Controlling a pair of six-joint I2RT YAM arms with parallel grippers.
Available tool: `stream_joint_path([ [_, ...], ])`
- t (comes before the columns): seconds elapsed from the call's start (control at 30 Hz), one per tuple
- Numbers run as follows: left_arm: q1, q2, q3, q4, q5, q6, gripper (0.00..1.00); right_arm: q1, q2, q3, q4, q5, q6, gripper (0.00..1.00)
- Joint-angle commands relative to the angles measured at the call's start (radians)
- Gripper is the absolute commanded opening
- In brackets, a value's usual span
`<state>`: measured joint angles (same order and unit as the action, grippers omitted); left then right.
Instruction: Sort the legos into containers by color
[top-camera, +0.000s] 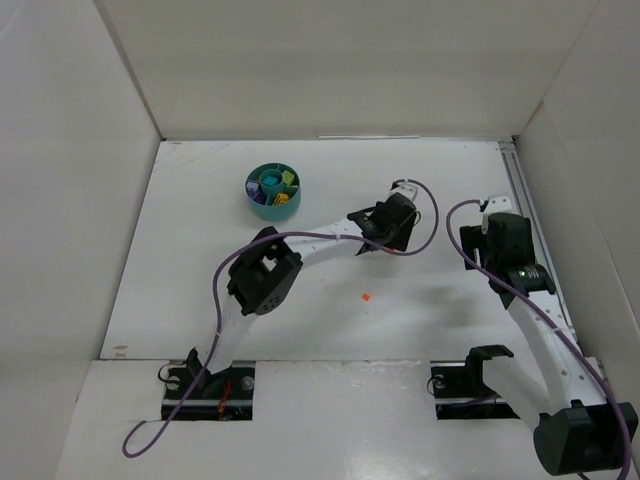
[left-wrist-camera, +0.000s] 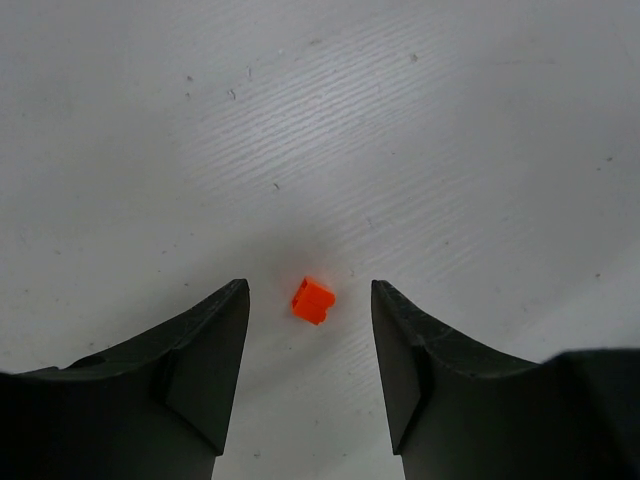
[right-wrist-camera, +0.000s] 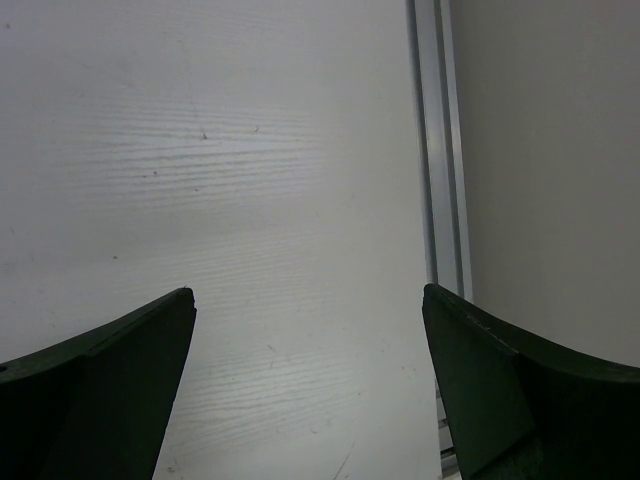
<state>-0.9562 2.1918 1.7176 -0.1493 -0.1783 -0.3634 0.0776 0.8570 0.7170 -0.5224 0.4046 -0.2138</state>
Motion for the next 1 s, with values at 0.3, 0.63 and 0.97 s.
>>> stream_joint_path([
  [0.3, 0.002, 0.039, 0.027, -0.038, -0.014, 0.006, 0.42, -0.016, -0.021, -0.010, 0.045, -0.016, -0.001, 1.00],
  [0.63, 0.002, 0.059, 0.016, -0.029, 0.002, 0.015, 0.34, -0.016, -0.021, -0.019, 0.064, -0.016, -0.001, 1.00],
  [0.97, -0.016, 0.080, 0.036, -0.052, 0.002, 0.026, 0.22, -0.016, -0.021, -0.019, 0.064, -0.026, -0.010, 1.00],
])
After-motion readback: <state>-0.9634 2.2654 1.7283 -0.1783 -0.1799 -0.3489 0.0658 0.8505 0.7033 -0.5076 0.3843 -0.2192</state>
